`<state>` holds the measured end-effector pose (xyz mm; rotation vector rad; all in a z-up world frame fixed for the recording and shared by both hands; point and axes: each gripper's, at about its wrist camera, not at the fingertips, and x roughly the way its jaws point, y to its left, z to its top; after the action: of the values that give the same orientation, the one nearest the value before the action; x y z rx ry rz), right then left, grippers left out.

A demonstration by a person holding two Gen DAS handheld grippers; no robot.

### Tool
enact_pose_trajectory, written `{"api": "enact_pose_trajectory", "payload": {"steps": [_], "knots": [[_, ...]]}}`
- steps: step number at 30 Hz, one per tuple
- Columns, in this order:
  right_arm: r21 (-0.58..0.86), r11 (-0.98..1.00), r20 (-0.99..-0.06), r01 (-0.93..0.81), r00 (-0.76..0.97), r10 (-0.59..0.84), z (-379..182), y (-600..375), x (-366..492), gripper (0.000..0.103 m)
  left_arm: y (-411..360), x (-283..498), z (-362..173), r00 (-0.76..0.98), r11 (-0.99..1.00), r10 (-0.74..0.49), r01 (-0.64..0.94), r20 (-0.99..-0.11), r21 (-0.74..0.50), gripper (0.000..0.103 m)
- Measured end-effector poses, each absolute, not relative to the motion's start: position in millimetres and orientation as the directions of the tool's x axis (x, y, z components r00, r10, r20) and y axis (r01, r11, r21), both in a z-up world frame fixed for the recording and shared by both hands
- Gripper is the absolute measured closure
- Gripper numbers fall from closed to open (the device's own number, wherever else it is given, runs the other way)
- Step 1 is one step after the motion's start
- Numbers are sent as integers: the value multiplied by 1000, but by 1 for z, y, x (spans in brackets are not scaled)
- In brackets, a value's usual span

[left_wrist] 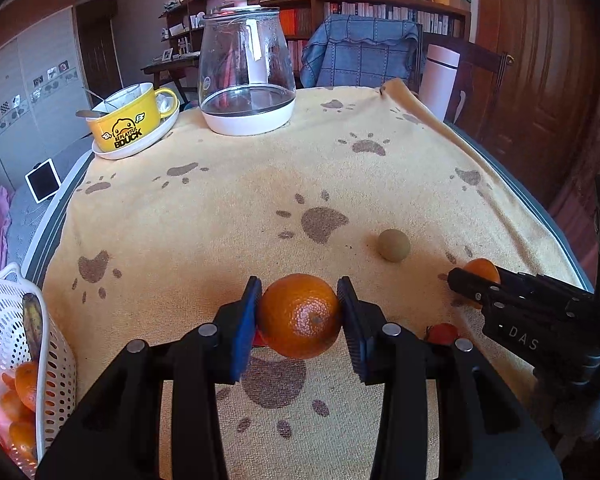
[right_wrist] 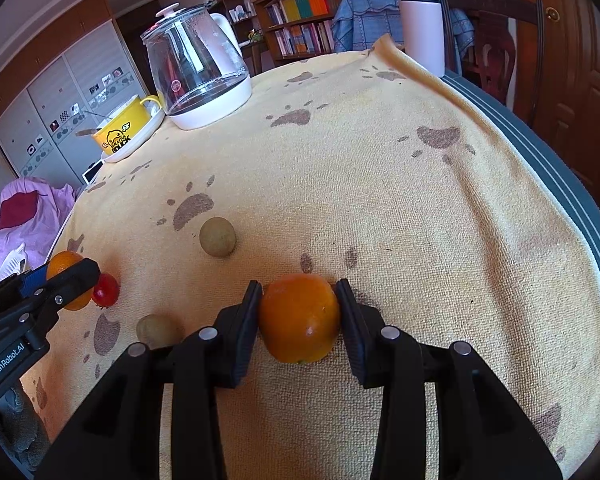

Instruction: Organize fruits

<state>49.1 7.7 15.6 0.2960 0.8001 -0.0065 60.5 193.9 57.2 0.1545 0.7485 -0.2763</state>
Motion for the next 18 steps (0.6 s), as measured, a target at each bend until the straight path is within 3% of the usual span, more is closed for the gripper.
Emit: {"api": "enact_pose_trajectory", "payload": {"steps": [18], "knots": [[251, 962, -696, 109, 711, 101, 17, 9, 46, 64, 225, 44, 77, 759, 978, -99, 193, -644, 77, 63]]}}
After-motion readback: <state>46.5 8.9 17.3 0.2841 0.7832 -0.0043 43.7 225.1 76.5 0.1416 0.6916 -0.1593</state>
